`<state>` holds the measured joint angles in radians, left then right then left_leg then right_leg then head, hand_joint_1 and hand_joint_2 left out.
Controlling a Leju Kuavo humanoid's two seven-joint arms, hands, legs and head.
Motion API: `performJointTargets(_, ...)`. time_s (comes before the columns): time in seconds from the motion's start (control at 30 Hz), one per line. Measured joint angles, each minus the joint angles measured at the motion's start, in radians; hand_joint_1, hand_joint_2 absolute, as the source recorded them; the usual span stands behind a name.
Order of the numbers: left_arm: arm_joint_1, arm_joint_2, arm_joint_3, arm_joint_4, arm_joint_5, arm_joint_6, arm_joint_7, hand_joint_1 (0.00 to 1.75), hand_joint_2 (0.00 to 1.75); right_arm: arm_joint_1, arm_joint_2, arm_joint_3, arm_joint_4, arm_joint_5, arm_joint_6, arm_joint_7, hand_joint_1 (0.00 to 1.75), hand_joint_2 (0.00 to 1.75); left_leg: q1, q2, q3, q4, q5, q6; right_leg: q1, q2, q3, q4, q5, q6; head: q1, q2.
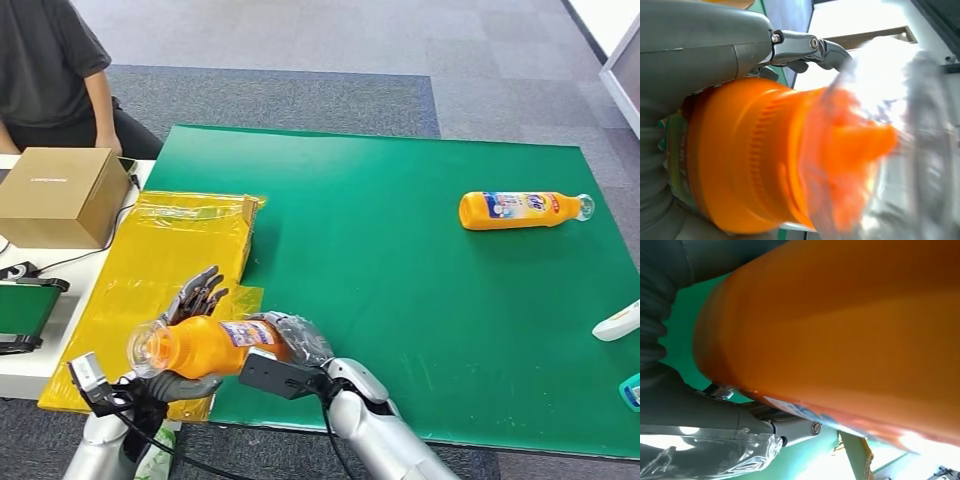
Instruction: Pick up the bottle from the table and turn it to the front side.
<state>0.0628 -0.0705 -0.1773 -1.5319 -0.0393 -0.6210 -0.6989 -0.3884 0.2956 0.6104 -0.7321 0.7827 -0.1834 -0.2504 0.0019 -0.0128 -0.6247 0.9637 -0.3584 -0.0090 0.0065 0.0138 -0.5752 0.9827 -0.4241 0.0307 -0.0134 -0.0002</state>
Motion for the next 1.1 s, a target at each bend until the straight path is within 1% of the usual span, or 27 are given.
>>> performJointTargets(0.07,0.001,0.008,-0.012,-0.012,-0.012,0.035,0.000,1.75,1.75,-0.008,0.004,-0.007,0.021,0.002,-0.004,0.000,1.75,1.75,0.000,0.000,0.000,0.000,0.000,0.000,0.000,0.000,0.000,0.000,0.000,0.000,0.000,0.000)
performJointTargets(0.13,0.002,0.019,-0.030,-0.015,-0.032,0.090,-0.001,1.75,1.75,-0.014,0.008,-0.016,0.039,0.005,-0.010,-0.001,1.74,1.75,0.000,0.000,0.000,0.000,0.000,0.000,0.000,0.000,0.000,0.000,0.000,0.000,0.000,0.000)
performJointTargets(0.17,0.002,0.025,-0.038,-0.015,-0.044,0.118,-0.002,1.75,1.75,-0.015,0.010,-0.021,0.046,0.007,-0.013,-0.001,1.39,1.75,0.000,0.000,0.000,0.000,0.000,0.000,0.000,0.000,0.000,0.000,0.000,0.000,0.000,0.000)
performJointTargets(0.27,0.004,0.039,-0.064,-0.009,-0.084,0.199,-0.003,1.75,1.75,-0.013,0.011,-0.033,0.059,0.011,-0.022,0.004,0.09,1.75,0.000,0.000,0.000,0.000,0.000,0.000,0.000,0.000,0.000,0.000,0.000,0.000,0.000,0.000)
performJointTargets(0.3,0.003,0.042,-0.072,-0.004,-0.100,0.227,-0.004,1.75,1.75,-0.012,0.011,-0.036,0.062,0.016,-0.023,0.007,0.00,1.75,0.000,0.000,0.000,0.000,0.000,0.000,0.000,0.000,0.000,0.000,0.000,0.000,0.000,0.000)
performJointTargets(0.4,-0.003,0.042,-0.084,0.014,-0.182,0.323,0.003,1.75,1.75,-0.002,0.008,-0.046,0.065,0.038,-0.024,0.018,0.00,1.75,0.000,0.000,0.000,0.000,0.000,0.000,0.000,0.000,0.000,0.000,0.000,0.000,0.000,0.000)
performJointTargets(0.47,-0.009,0.028,-0.084,0.020,-0.289,0.424,0.042,1.75,1.75,0.016,0.001,-0.057,0.049,0.057,-0.028,0.029,0.00,1.75,0.000,0.000,0.000,0.000,0.000,0.000,0.000,-0.001,0.001,0.000,0.000,0.000,0.000,0.000)
performJointTargets(0.63,-0.033,-0.046,-0.058,0.001,-0.627,0.686,0.162,1.75,1.75,0.055,-0.009,-0.113,-0.055,0.123,-0.025,0.054,0.00,1.75,-0.001,0.000,0.006,0.000,-0.004,-0.002,0.000,0.001,0.005,-0.001,0.000,-0.001,0.000,0.000)
performJointTargets(0.7,-0.029,-0.072,-0.040,-0.019,-0.749,0.780,0.183,1.75,1.75,0.071,-0.012,-0.141,-0.099,0.146,-0.018,0.065,0.00,1.75,-0.001,0.000,0.006,0.000,-0.003,-0.002,0.000,0.001,0.004,-0.001,0.000,-0.001,0.000,0.000)
performJointTargets(0.83,-0.018,-0.111,-0.006,-0.066,-0.914,0.925,0.203,1.75,1.75,0.088,-0.014,-0.185,-0.162,0.170,-0.012,0.075,0.00,1.75,0.000,0.000,0.005,0.000,-0.001,-0.003,0.000,0.001,0.003,0.000,0.001,-0.001,0.000,0.000)
performJointTargets(0.9,-0.016,-0.123,0.005,-0.085,-1.000,0.980,0.231,1.75,1.75,0.093,-0.014,-0.200,-0.184,0.175,-0.010,0.078,0.00,1.75,0.000,0.000,0.005,0.000,0.000,-0.002,0.000,0.001,0.003,0.000,0.001,-0.001,0.000,0.000)
performJointTargets(0.97,-0.016,-0.130,0.011,-0.092,-1.099,1.012,0.282,1.75,1.75,0.097,-0.014,-0.212,-0.201,0.178,-0.008,0.080,0.00,1.75,0.000,0.000,0.004,0.000,0.000,-0.002,0.000,0.001,0.003,0.000,0.001,-0.001,0.000,0.000)
performJointTargets(1.03,-0.018,-0.133,0.014,-0.092,-1.202,1.011,0.359,1.75,1.75,0.103,-0.015,-0.224,-0.217,0.182,-0.005,0.083,0.00,1.75,0.000,0.000,0.003,0.000,-0.001,-0.002,0.000,0.001,0.002,0.000,0.001,-0.001,0.000,0.000)
performJointTargets(1.1,-0.023,-0.134,0.016,-0.084,-1.290,0.988,0.444,1.75,1.75,0.110,-0.016,-0.236,-0.233,0.186,-0.001,0.084,0.00,1.75,0.000,0.000,0.002,0.000,-0.001,-0.002,0.000,0.001,0.001,0.000,0.001,-0.001,0.000,0.000)
